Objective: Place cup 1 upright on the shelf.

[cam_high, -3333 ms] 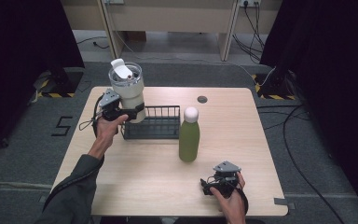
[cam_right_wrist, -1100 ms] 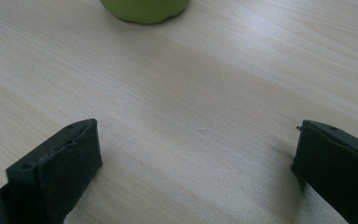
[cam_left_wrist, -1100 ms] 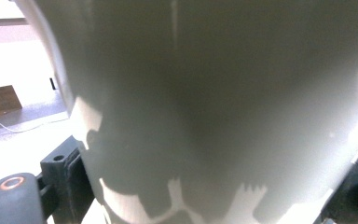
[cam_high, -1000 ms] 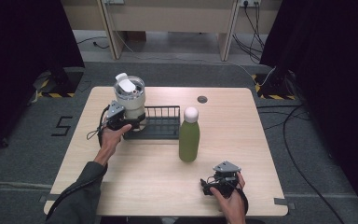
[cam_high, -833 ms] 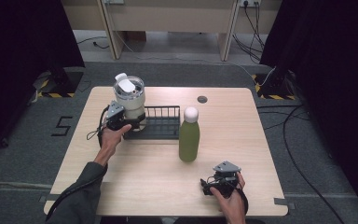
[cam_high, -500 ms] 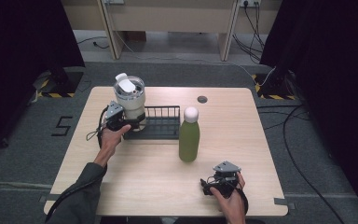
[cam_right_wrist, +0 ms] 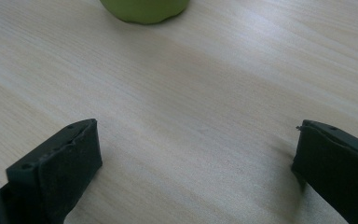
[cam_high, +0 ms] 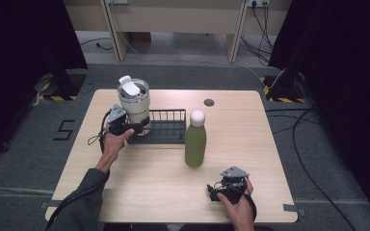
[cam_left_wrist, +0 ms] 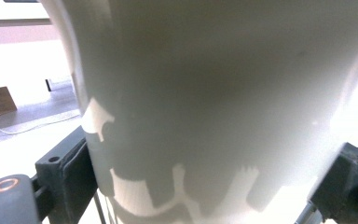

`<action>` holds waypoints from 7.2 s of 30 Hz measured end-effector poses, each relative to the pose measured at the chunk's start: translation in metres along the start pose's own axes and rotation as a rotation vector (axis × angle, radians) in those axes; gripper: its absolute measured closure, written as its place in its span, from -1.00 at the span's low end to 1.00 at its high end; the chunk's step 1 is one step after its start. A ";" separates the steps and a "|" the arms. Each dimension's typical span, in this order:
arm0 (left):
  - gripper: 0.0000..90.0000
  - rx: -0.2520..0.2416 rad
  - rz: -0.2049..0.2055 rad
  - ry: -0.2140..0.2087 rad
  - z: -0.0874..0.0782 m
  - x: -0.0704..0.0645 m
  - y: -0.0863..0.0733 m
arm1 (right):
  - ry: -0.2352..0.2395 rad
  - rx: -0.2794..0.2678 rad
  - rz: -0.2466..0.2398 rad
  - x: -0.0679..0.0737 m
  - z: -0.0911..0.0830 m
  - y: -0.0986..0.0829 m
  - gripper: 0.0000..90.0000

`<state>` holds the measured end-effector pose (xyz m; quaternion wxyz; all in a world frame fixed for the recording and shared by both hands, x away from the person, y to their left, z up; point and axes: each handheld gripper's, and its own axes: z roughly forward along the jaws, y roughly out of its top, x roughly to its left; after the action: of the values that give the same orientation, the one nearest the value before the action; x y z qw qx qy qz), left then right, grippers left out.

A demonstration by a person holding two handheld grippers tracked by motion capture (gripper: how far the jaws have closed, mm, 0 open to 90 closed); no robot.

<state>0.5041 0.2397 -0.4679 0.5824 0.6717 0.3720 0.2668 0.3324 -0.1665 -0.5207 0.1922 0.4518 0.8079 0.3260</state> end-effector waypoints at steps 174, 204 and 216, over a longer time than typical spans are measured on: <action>-0.67 0.214 0.036 -0.073 -0.152 -0.038 -0.066 | 0.007 -0.003 -0.002 0.000 0.001 0.000 -0.98; -0.67 0.426 0.120 -0.090 -0.175 -0.061 -0.091 | 0.007 -0.003 -0.004 0.000 0.000 0.000 -0.98; -0.68 0.537 0.130 -0.088 -0.177 -0.068 -0.096 | 0.005 -0.006 -0.009 0.000 0.000 0.000 -0.98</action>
<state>0.3061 0.2927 -0.5256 0.3810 0.8354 0.3597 0.1660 0.3324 -0.1660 -0.5210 0.1928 0.4468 0.8094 0.3286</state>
